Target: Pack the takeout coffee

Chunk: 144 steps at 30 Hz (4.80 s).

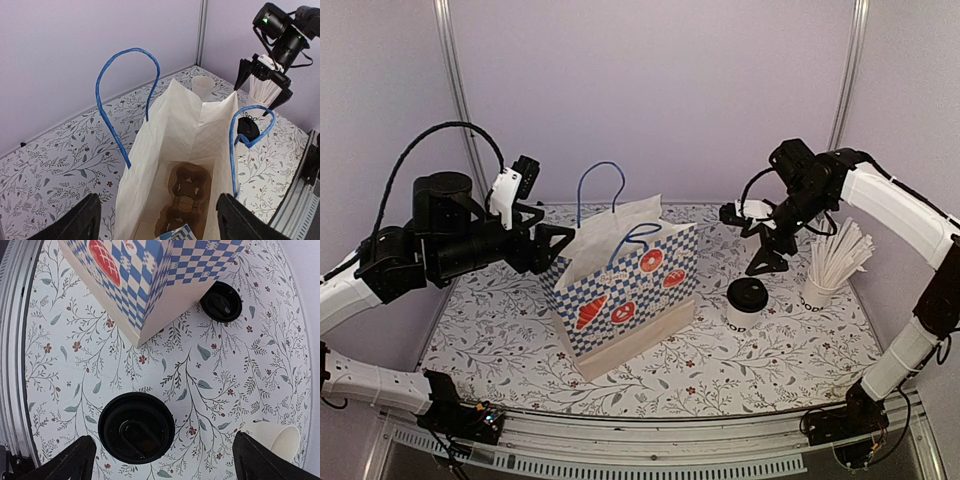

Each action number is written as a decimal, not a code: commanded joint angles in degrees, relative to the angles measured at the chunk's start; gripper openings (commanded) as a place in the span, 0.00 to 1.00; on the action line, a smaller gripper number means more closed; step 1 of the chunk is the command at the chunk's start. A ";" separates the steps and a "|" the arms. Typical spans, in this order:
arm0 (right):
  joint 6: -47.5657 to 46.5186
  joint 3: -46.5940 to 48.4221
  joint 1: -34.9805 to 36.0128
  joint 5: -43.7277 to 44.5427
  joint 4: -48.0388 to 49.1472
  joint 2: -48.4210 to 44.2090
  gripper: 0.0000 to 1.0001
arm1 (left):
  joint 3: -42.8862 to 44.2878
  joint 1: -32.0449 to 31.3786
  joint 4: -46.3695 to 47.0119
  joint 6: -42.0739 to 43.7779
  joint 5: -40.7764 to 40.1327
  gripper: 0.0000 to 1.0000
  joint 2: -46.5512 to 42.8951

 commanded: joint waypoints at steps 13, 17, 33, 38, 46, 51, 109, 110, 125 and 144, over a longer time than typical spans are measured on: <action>-22.94 -6.31 5.21 12.14 -0.13 4.25 0.87 | -0.48 1.18 -1.07 1.68 -0.36 0.84 -1.98; -21.17 -6.40 5.29 13.02 -0.29 6.13 0.87 | -0.85 1.24 -0.93 1.62 -0.29 0.84 -2.07; -19.96 -4.79 5.30 12.28 -2.98 8.05 0.87 | -1.78 1.39 -0.64 1.16 -0.03 0.84 -2.60; -19.03 -0.15 5.30 9.46 -6.19 7.81 0.87 | -1.99 1.52 -0.08 1.22 0.07 0.84 -2.51; -17.92 -2.16 5.45 10.58 -5.31 7.91 0.90 | -2.38 1.58 0.14 1.20 0.43 0.84 -2.46; -17.35 -3.61 5.47 11.16 -3.59 8.44 0.90 | -2.71 1.61 -0.18 0.93 0.17 0.84 -3.32; -0.12 16.98 6.53 11.50 -5.93 -1.80 0.50 | 15.39 6.05 -18.13 -4.10 1.30 0.88 6.22; 0.58 18.41 6.53 11.20 -4.89 -1.87 0.50 | 16.19 7.00 -18.79 -4.36 2.72 0.88 7.14; 5.26 28.44 6.73 0.53 11.54 -1.84 0.54 | 24.04 21.88 -22.00 -0.68 30.81 0.68 21.38; 4.71 29.44 22.90 5.05 10.28 7.48 0.51 | 24.67 21.85 -21.89 4.00 34.05 0.34 28.41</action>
